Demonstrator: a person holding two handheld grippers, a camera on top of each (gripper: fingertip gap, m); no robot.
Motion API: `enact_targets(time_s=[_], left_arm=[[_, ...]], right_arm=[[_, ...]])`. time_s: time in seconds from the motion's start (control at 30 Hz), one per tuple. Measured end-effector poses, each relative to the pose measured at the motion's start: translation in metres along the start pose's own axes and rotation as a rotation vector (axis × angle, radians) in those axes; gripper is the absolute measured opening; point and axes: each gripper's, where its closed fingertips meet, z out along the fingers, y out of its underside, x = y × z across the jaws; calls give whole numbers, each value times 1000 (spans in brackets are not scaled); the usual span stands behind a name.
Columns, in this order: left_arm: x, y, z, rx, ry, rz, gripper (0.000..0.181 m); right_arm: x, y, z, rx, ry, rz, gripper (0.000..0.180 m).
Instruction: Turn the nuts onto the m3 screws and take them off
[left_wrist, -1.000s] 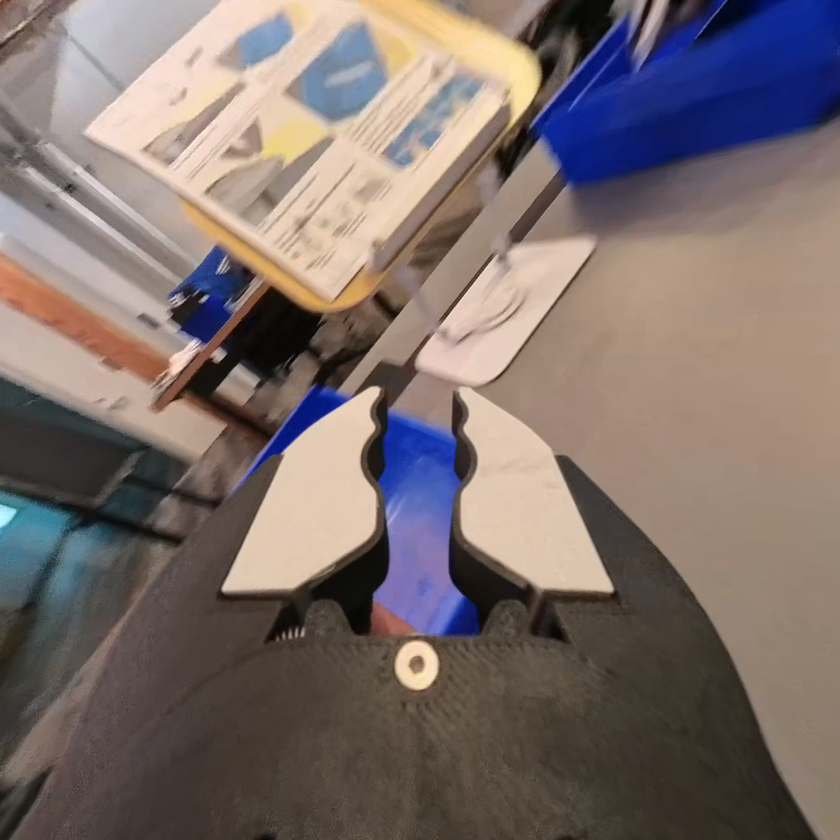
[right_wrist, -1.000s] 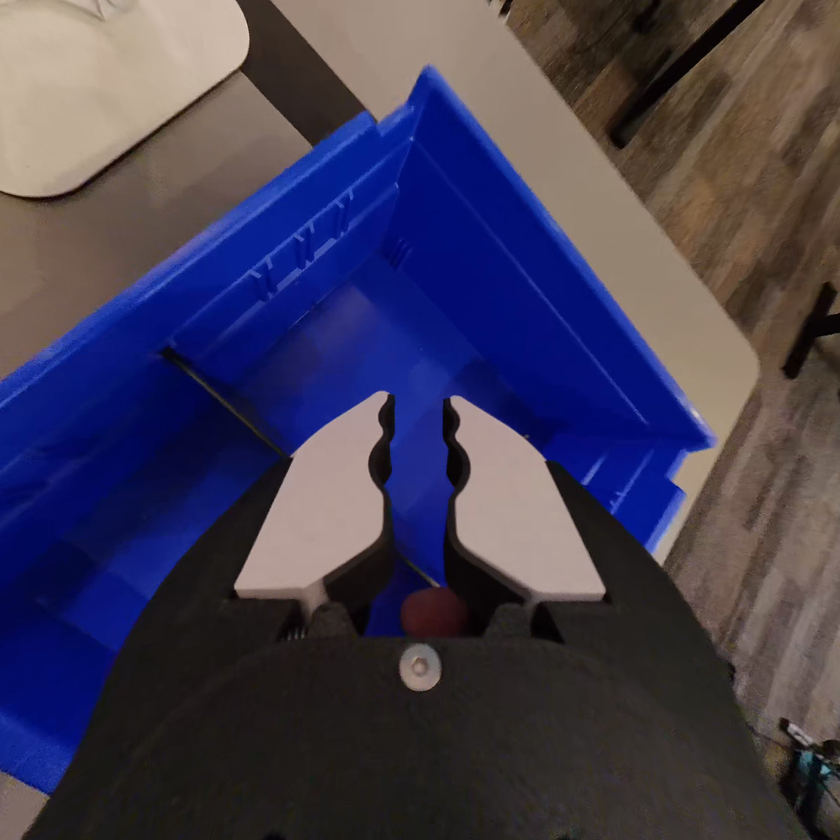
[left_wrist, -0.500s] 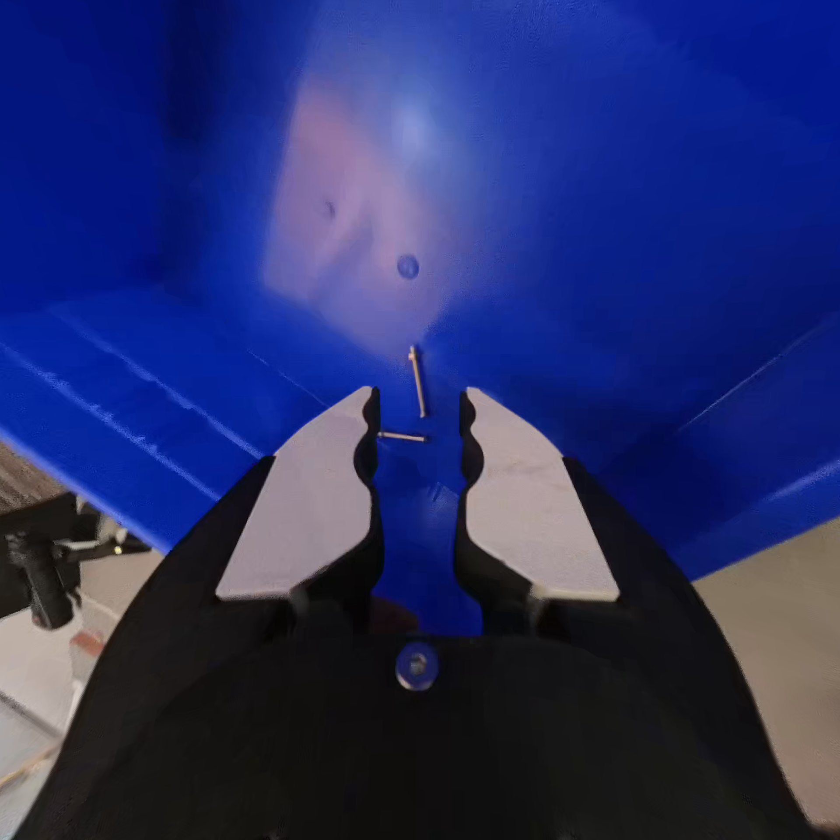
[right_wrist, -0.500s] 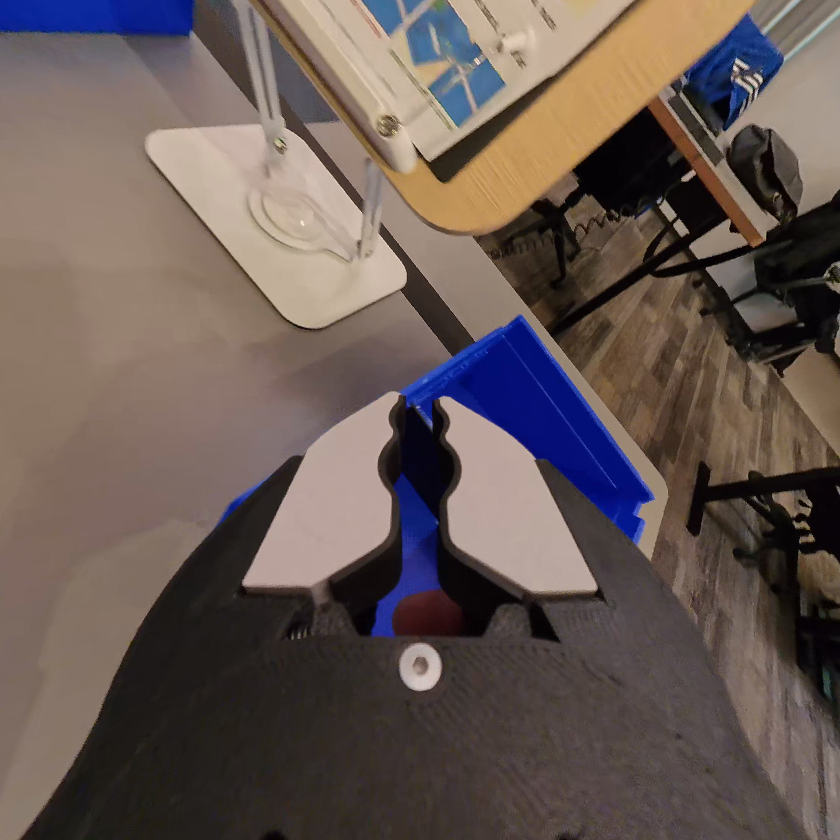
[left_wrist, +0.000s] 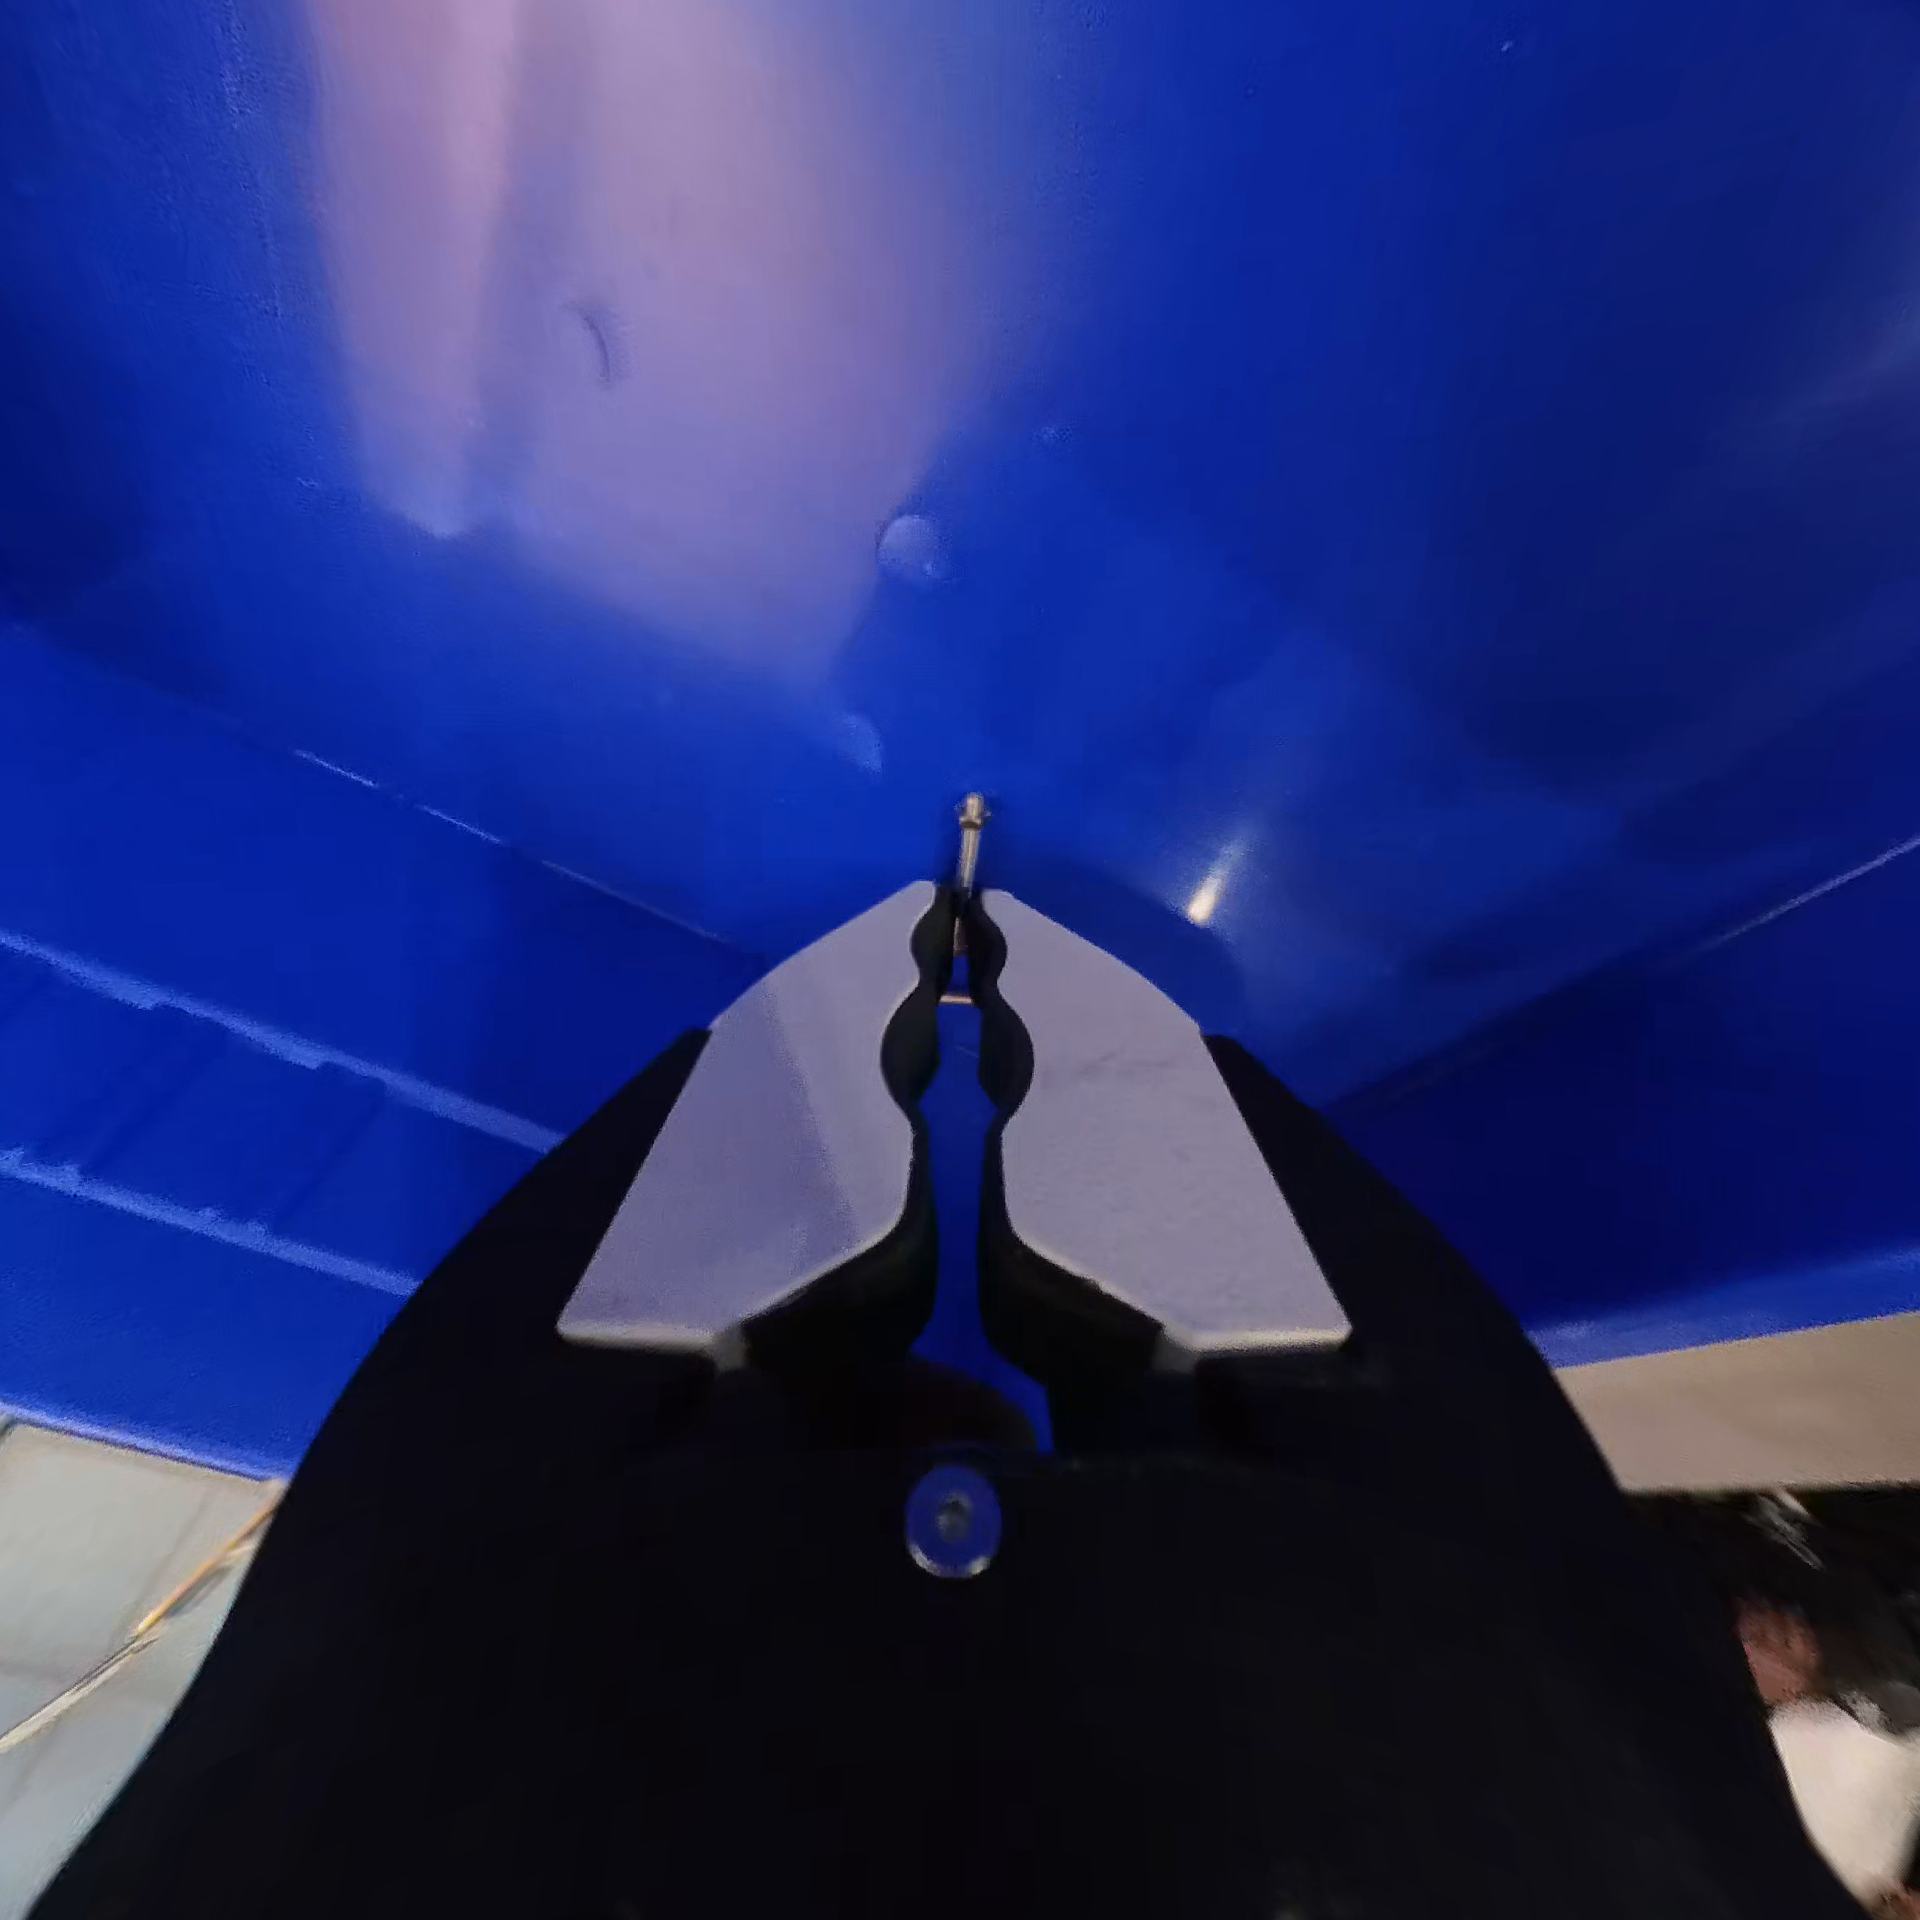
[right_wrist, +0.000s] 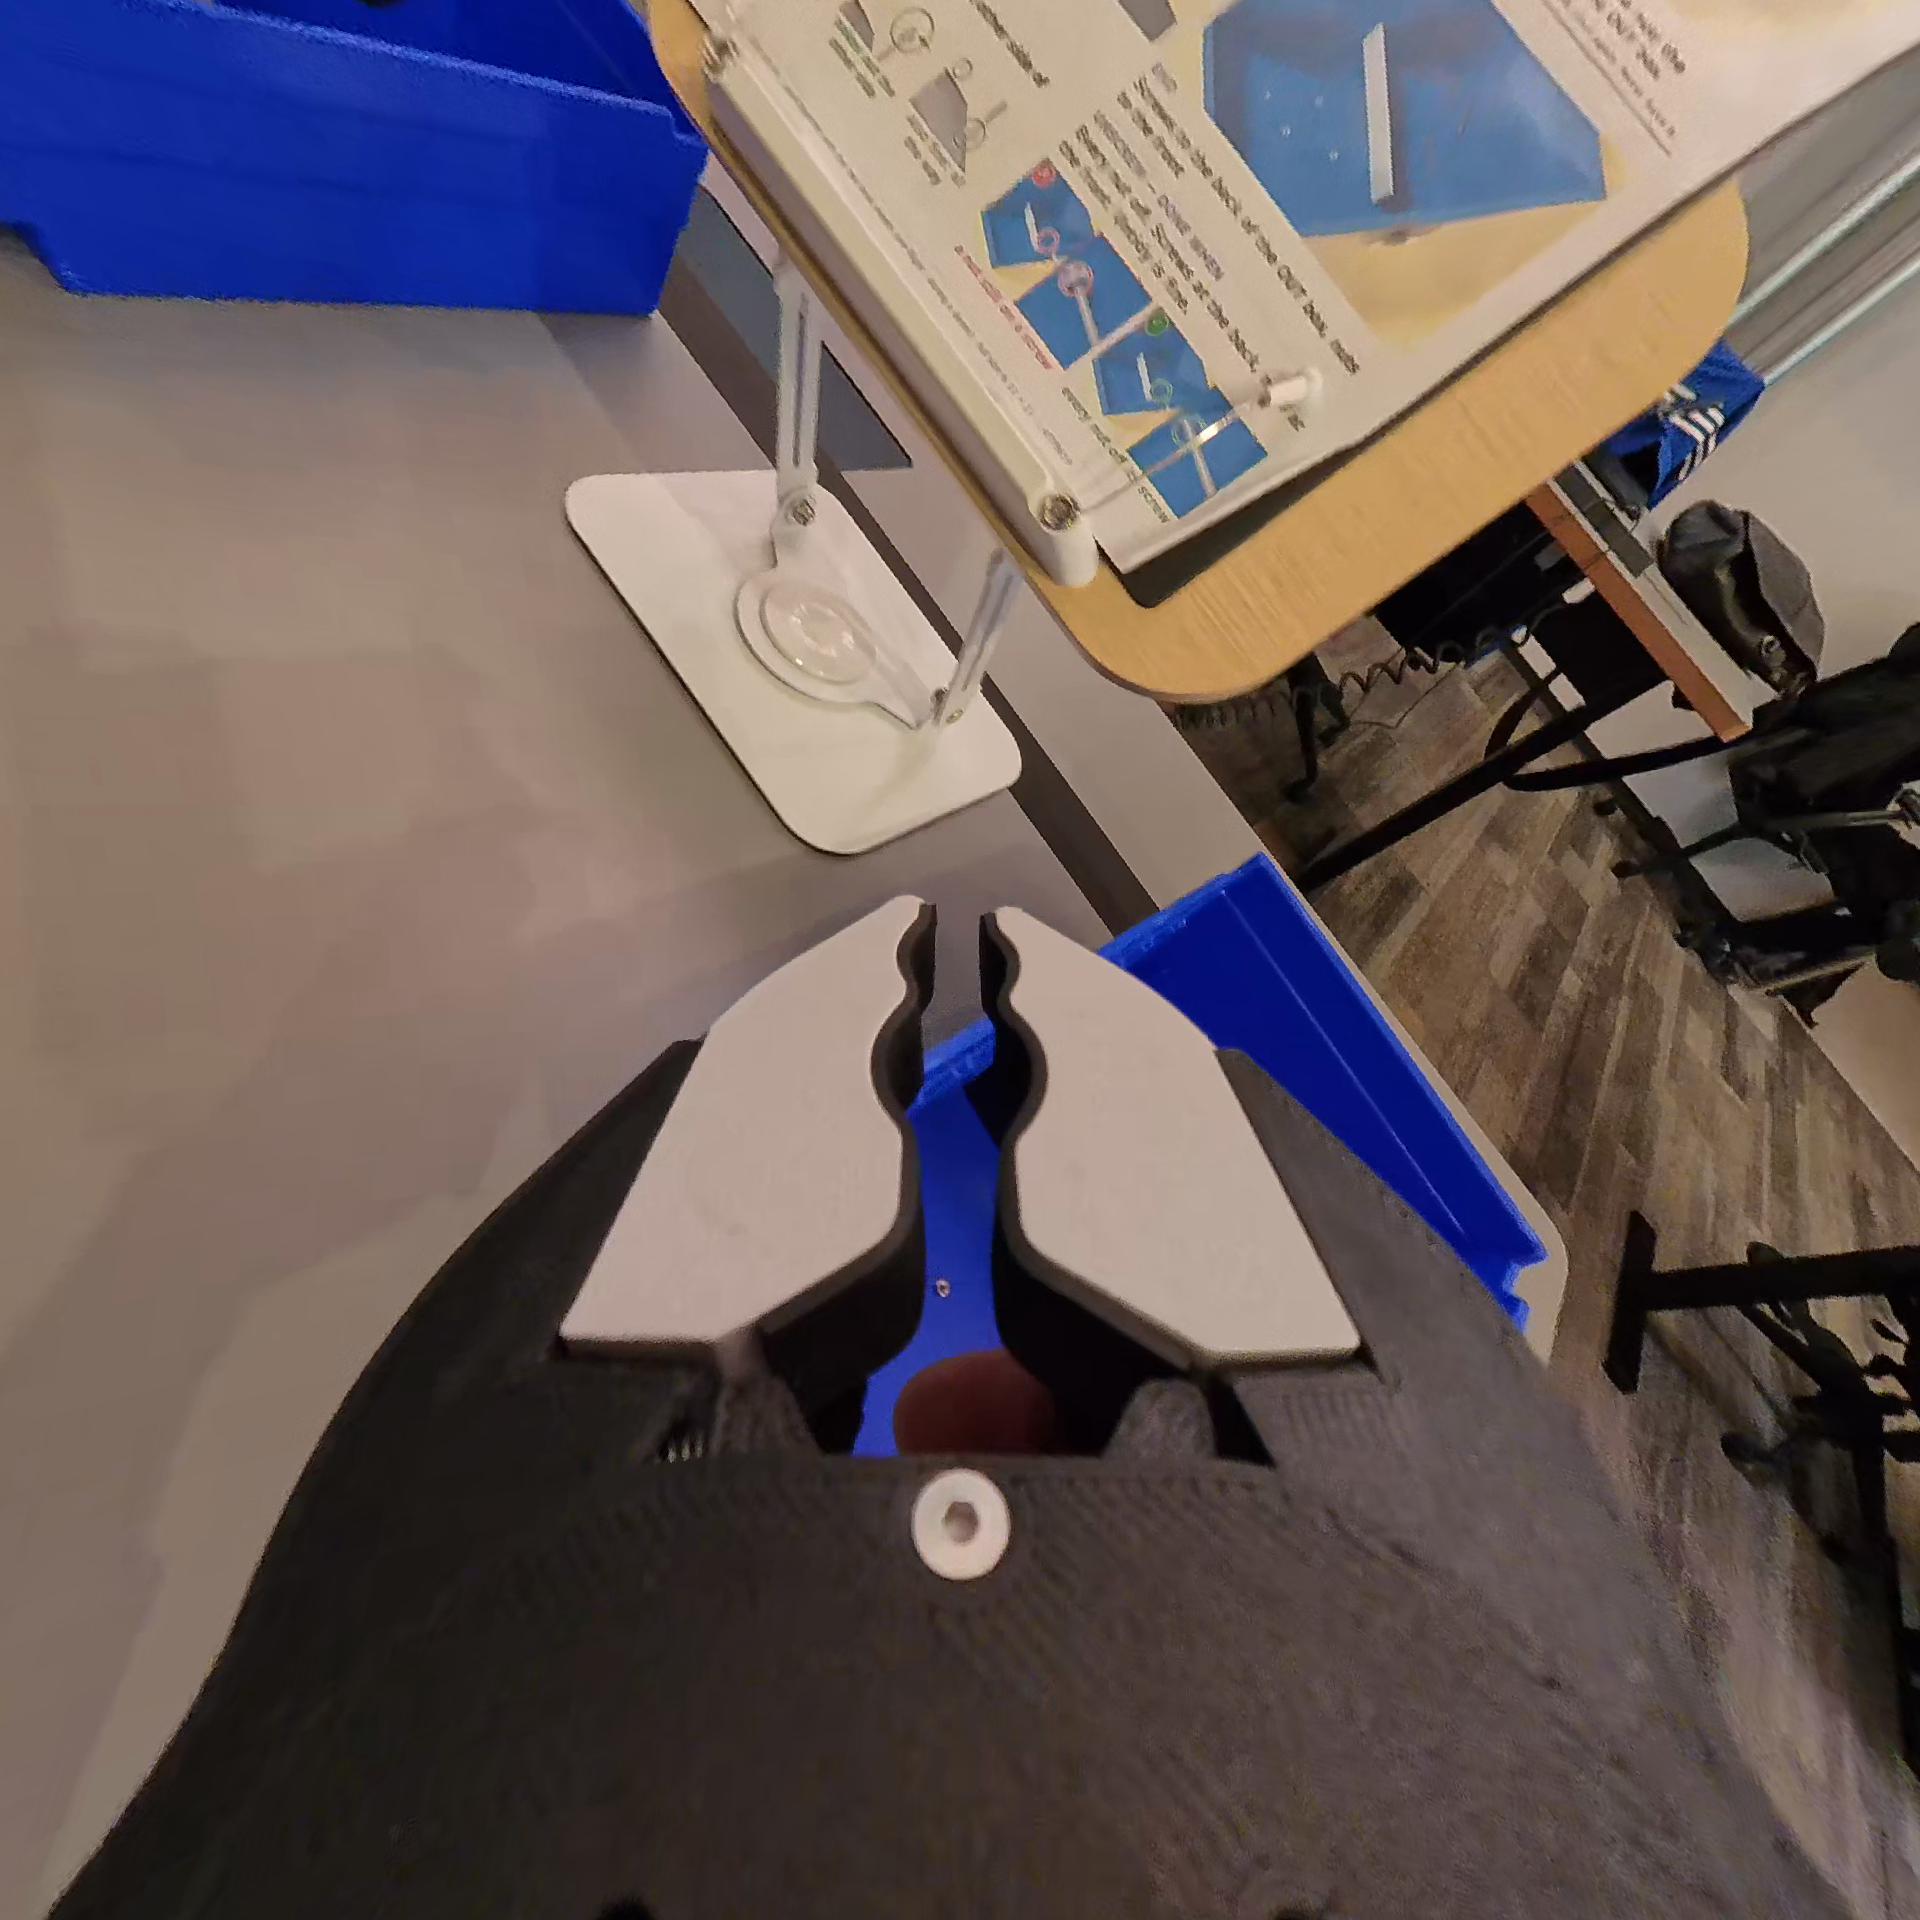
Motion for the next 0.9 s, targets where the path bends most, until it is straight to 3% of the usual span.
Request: enact_targets(time_s=[0.17, 0.3, 0.5, 0.7, 0.9], left_arm=[[-4, -8, -29, 205, -161, -48, 2], [5, -3, -99, 434, -394, -80, 2], [103, -27, -207, 804, -672, -6, 1], [195, -78, -228, 934, -864, 164, 2], [215, -98, -227, 966, -970, 247, 1]], right_arm=[[-30, -31, -11, 110, -85, 13, 8], [-86, -72, -7, 225, -234, 20, 10], [-172, -138, 28, 394, -470, 228, 21], [-205, -161, 64, 424, -446, 296, 18], [-220, -149, 83, 371, -438, 324, 16]])
